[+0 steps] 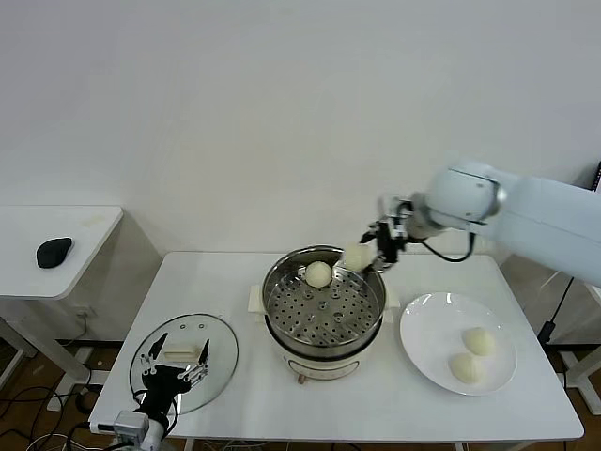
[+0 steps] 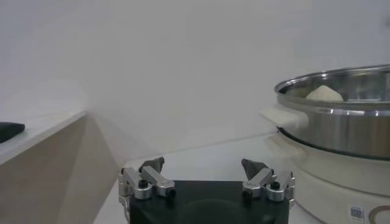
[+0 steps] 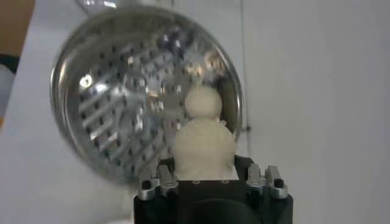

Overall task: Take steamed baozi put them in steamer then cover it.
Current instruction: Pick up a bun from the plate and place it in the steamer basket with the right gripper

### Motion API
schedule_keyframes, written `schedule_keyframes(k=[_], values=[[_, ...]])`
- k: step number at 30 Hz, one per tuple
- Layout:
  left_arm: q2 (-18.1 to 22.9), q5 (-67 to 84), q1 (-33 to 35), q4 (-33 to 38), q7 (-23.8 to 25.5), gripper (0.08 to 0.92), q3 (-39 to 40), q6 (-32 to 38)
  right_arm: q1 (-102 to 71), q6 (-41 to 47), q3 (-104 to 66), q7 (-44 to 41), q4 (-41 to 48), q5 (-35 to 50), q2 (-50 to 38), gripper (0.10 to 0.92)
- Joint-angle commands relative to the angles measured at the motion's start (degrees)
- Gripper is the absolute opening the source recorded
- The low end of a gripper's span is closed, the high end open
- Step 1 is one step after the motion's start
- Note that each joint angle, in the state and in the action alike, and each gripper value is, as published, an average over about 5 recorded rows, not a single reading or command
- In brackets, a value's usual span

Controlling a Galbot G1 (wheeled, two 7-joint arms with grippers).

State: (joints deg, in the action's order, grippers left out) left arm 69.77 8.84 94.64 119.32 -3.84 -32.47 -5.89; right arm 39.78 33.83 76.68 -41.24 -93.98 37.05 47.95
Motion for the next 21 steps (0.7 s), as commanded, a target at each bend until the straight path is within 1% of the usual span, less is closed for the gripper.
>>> schedule_keyframes(k=[1,11,21], values=[[0.3,-0.1,-0.2,-0.4,-0.1,0.823,-0.2,0.2,-2.8,4.8,2.3,4.3,2.9,6.4,13.0,0.611],[0.7,-0.2,0.4,0.1,-0.3,0.823,-1.0,1.0,-11.2,4.9,0.7,5.8,11.0,2.3,18.6,0.611],[0.8,-0.2,0.7,0.5,-0.4,0.823,-1.2,1.4,-16.0,4.1,-0.9,6.4,15.5,-0.5,21.5,0.619]])
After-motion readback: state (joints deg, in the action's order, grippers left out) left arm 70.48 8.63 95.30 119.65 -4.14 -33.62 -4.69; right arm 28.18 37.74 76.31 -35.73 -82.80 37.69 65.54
